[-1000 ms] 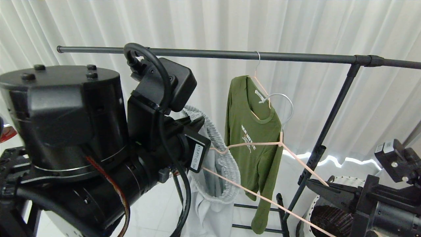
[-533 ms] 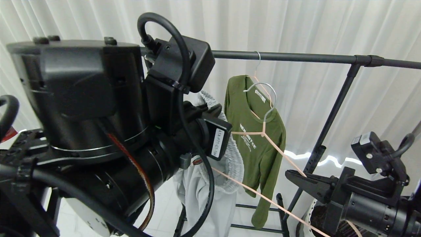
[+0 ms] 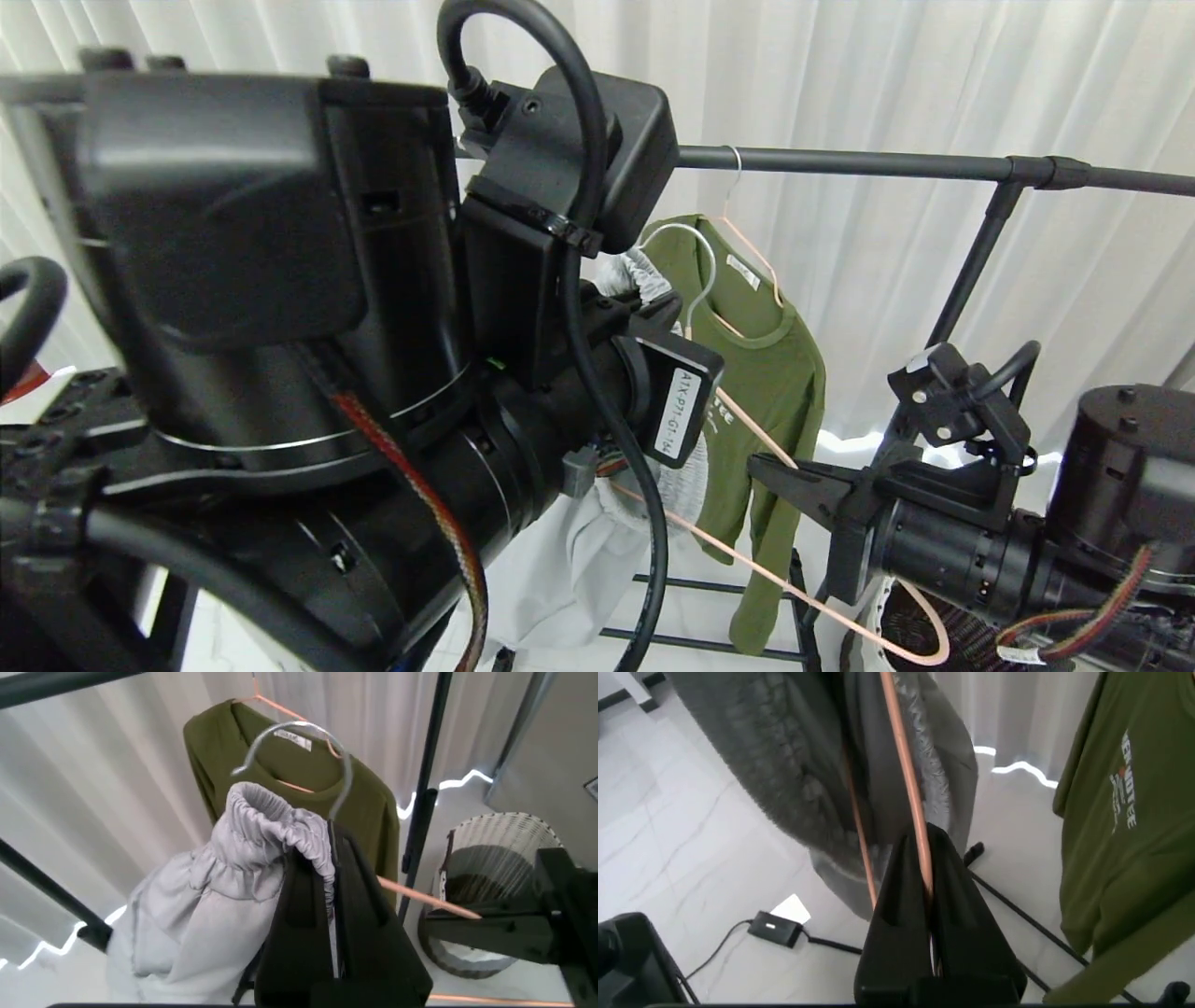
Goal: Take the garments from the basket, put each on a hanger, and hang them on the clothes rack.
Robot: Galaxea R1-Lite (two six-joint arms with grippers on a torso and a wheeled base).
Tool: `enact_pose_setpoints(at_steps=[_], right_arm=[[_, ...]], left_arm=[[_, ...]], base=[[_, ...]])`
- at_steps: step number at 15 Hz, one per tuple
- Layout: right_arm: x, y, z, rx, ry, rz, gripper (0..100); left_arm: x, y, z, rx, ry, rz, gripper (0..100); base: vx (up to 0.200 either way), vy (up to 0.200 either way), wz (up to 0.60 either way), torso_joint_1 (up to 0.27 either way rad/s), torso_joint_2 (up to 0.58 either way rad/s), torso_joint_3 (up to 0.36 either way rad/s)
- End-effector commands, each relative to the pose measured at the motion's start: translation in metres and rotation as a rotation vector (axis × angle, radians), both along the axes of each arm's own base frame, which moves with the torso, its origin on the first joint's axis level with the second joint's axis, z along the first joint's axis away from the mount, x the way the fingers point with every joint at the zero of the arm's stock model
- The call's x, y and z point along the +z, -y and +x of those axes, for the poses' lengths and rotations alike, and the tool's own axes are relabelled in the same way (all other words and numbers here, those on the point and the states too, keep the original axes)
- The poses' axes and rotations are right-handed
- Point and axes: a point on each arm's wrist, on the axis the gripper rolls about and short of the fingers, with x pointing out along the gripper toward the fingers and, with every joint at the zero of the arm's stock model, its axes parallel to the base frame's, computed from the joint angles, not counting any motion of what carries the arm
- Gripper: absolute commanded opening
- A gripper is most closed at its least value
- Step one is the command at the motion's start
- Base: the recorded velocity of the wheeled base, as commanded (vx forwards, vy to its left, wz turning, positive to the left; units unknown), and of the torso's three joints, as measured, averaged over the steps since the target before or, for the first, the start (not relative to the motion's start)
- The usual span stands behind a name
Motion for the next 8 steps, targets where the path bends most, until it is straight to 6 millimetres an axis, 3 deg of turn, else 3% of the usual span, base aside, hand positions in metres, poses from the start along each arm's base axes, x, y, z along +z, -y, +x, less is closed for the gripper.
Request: enact_pose_setpoints(at_steps=[1, 8], right_arm=[[0.001, -0.006, 0.004, -0.004, 0.0, 0.005, 0], [0.037, -0.008, 0.01, -0.092, 0.109, 0.154, 0]], left_arm=[[0.001, 0.0, -0.001, 0.0, 0.003, -0.005, 0], [-0.003, 0.002, -0.002, 0.024, -0.002, 0.013, 0]], base=[[0.0, 0.0, 0.0, 0.0, 0.0, 0.0], [0.0, 0.0, 0.0, 0.0, 0.0, 0.0]])
